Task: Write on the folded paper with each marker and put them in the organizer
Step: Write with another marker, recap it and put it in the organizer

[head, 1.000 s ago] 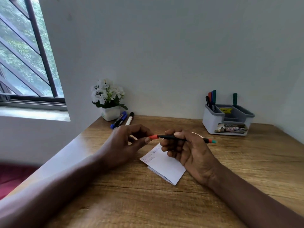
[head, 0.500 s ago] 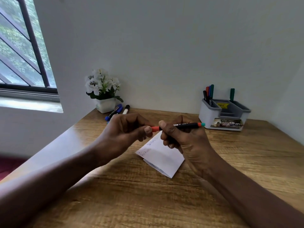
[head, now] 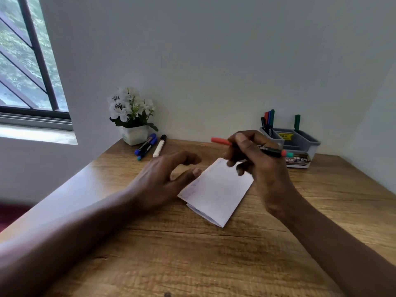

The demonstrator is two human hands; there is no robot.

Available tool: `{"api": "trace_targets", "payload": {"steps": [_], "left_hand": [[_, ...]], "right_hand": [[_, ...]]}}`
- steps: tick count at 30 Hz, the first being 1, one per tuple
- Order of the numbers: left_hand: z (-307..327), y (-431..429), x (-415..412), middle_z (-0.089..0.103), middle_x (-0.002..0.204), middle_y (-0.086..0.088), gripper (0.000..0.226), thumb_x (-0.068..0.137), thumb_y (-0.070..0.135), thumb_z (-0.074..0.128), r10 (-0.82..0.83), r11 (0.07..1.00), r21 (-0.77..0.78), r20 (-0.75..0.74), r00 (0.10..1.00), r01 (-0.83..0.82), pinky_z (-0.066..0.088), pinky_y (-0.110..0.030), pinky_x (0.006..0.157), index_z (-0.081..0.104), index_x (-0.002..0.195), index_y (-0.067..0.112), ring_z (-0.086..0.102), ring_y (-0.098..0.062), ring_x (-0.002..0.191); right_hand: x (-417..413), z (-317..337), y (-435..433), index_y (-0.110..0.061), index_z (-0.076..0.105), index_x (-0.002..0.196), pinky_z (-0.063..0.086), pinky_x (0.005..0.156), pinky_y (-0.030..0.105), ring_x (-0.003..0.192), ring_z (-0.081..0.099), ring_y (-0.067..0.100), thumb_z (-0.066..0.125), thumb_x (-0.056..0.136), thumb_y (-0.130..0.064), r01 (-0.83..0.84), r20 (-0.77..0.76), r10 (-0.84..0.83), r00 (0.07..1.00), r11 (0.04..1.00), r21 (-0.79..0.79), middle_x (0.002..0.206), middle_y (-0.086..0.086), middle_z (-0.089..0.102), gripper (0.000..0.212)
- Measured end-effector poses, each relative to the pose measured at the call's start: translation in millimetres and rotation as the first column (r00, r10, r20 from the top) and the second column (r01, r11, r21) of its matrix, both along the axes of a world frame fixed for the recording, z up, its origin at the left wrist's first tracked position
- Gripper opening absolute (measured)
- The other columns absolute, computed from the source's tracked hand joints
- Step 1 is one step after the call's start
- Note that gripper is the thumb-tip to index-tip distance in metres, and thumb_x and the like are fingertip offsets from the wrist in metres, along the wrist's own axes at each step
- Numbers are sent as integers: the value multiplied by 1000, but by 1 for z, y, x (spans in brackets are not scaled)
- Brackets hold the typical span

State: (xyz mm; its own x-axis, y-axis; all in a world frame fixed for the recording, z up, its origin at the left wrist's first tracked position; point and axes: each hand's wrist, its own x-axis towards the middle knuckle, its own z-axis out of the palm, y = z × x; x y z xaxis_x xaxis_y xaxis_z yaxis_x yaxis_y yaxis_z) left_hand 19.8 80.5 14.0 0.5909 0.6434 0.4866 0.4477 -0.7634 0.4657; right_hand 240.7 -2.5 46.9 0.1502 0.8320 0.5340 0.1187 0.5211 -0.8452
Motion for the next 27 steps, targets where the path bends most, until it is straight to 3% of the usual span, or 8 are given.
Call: {"api": "trace_targets", "payload": {"steps": [5,7,9,11,14,18,22,27], "left_hand": [[-2,15,-5,48,151,13,60,98,67,28,58,998,31,-237,970,-52,34,-21,98,47,144,35,45,-3,132],[-3,18,-5,41,157,8,58,100,61,33,70,998,20,-302,951,-67,28,-23,106,44,149,31,36,-8,142],[-4,21,-3,36,161,4,61,100,59,38,74,997,2,-366,928,-78,22,-26,112,39,152,28,28,-11,148],[-6,23,0,31,163,3,65,100,58,43,58,997,-30,-417,907,-77,18,-30,116,34,155,26,24,-13,150],[-6,27,1,30,164,3,68,98,59,45,35,996,-62,-428,903,-68,22,-34,118,31,156,26,27,-13,149],[-7,32,1,31,163,5,66,99,61,43,23,997,-55,-440,898,-52,26,-34,118,32,155,28,31,-12,147],[-8,36,4,32,162,7,66,98,63,42,20,998,-49,-439,898,-46,31,-34,116,33,154,31,35,-12,144],[-9,37,5,29,164,9,67,97,65,41,17,998,-49,-447,894,-43,30,-34,118,31,155,33,33,-11,146]], "right_hand": [[25,-2,5,-29,72,123,42,78,36,108,62,23,43,94,-53,42,-65,-50,997,992,-118,121,5,75,47],[30,-3,8,-30,70,123,45,84,34,116,60,23,49,96,-57,82,-100,-99,990,983,-163,126,4,72,44],[36,-3,12,-31,70,119,51,79,19,119,62,17,57,98,-44,249,-11,-252,968,961,-124,124,-1,71,28],[44,-3,13,-32,71,116,55,80,13,112,65,5,63,99,-25,430,114,-427,897,903,-9,118,-11,71,19],[62,4,14,-28,73,113,59,88,22,107,67,2,66,98,-11,558,142,-566,812,824,97,115,-10,73,24],[91,21,23,-27,60,127,62,75,28,88,70,7,67,94,-3,685,126,-712,690,700,201,106,-1,72,42],[131,45,40,-45,32,149,57,63,16,79,72,9,67,91,2,746,208,-779,592,627,224,100,2,70,82],[171,77,63,-36,36,149,57,70,19,76,66,4,65,91,-1,824,296,-858,420,497,271,98,4,69,74]]}}
